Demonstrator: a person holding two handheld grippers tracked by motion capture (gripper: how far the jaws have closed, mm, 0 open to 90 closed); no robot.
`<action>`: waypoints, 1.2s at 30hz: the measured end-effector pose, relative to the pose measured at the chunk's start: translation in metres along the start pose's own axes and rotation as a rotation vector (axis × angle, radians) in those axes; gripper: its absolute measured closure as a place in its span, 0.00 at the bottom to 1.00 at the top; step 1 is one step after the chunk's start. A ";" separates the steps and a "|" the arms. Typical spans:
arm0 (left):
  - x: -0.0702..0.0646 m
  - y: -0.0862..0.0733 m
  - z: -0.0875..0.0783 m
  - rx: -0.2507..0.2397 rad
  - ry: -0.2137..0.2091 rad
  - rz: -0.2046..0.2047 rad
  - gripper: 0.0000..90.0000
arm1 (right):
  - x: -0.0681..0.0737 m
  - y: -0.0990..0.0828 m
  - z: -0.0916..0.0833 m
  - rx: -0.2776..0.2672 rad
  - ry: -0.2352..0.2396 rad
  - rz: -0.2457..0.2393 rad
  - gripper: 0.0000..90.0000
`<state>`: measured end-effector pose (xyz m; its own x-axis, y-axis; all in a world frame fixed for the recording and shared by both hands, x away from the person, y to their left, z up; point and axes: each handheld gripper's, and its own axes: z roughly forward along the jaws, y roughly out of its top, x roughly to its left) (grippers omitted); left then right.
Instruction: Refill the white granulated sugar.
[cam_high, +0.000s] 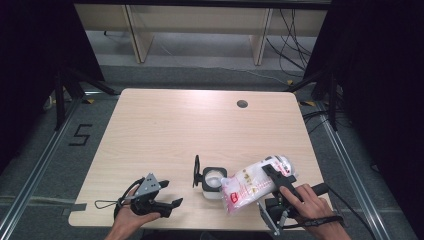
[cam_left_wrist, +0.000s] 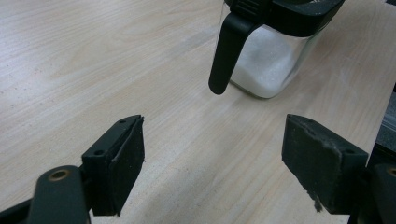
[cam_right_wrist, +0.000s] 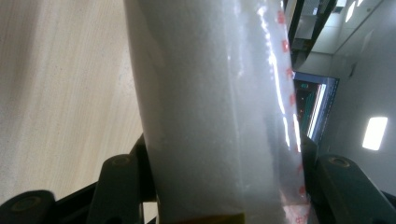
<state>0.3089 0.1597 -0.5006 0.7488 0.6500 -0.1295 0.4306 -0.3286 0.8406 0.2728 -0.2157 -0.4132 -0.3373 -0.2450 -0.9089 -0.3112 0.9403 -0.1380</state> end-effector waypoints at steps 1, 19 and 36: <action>0.000 0.000 0.000 0.004 -0.003 0.000 0.23 | -0.002 0.000 0.001 -0.013 0.000 -0.032 0.53; 0.000 0.001 0.001 0.019 0.000 0.007 0.23 | 0.001 0.001 0.003 0.004 -0.001 -0.023 0.53; 0.000 0.001 0.001 0.005 -0.001 0.025 0.23 | -0.002 0.006 -0.002 0.003 -0.025 -0.066 0.54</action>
<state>0.3098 0.1583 -0.5004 0.7597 0.6411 -0.1089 0.4144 -0.3481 0.8409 0.2697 -0.2095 -0.4111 -0.2942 -0.3008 -0.9072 -0.3297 0.9229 -0.1991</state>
